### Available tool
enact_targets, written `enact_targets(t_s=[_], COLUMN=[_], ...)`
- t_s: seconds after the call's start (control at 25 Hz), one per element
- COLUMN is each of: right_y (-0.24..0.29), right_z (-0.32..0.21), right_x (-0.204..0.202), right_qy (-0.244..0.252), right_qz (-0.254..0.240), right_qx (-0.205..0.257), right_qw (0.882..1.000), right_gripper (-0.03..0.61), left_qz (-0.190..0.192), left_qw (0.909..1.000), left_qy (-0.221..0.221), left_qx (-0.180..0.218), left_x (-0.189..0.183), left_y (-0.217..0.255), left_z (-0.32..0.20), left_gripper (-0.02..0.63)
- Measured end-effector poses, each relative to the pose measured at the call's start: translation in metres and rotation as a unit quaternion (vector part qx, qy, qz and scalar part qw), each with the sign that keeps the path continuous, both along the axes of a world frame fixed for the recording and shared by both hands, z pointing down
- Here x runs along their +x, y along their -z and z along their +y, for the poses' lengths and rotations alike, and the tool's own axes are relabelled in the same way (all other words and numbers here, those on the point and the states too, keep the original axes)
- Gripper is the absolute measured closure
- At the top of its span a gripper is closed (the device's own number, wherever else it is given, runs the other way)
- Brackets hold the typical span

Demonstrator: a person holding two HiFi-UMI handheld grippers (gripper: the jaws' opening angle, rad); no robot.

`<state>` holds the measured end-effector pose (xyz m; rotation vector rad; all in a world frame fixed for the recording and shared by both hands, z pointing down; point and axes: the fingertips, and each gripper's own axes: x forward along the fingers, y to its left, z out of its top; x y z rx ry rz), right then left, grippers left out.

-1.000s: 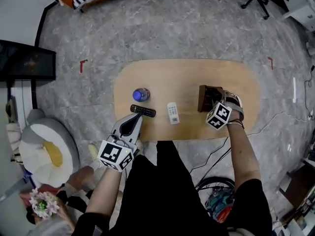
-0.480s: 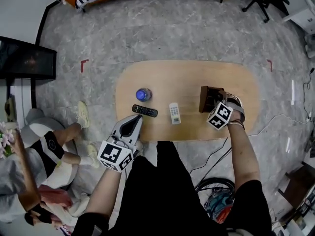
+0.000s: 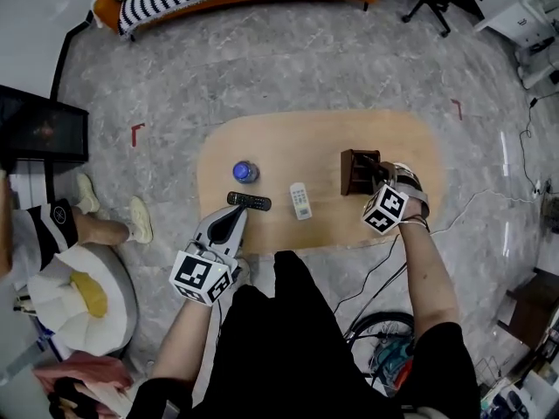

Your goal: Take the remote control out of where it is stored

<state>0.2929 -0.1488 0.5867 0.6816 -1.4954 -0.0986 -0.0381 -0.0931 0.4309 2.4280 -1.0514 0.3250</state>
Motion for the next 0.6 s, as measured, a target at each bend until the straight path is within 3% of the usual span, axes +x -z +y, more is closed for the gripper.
enact_targets(t_s=[0.6], right_y=[0.077], right_z=[0.054], right_x=[-0.037], right_qy=[-0.029], right_qz=[-0.041], right_qx=[0.097], right_qw=[0.994], right_gripper=[0.462], left_qz=[0.015], left_qw=[0.9991], left_qy=[-0.036], left_qx=[0.016], left_x=[-0.005], left_y=[0.016], left_z=[0.034], left_gripper=[0.606])
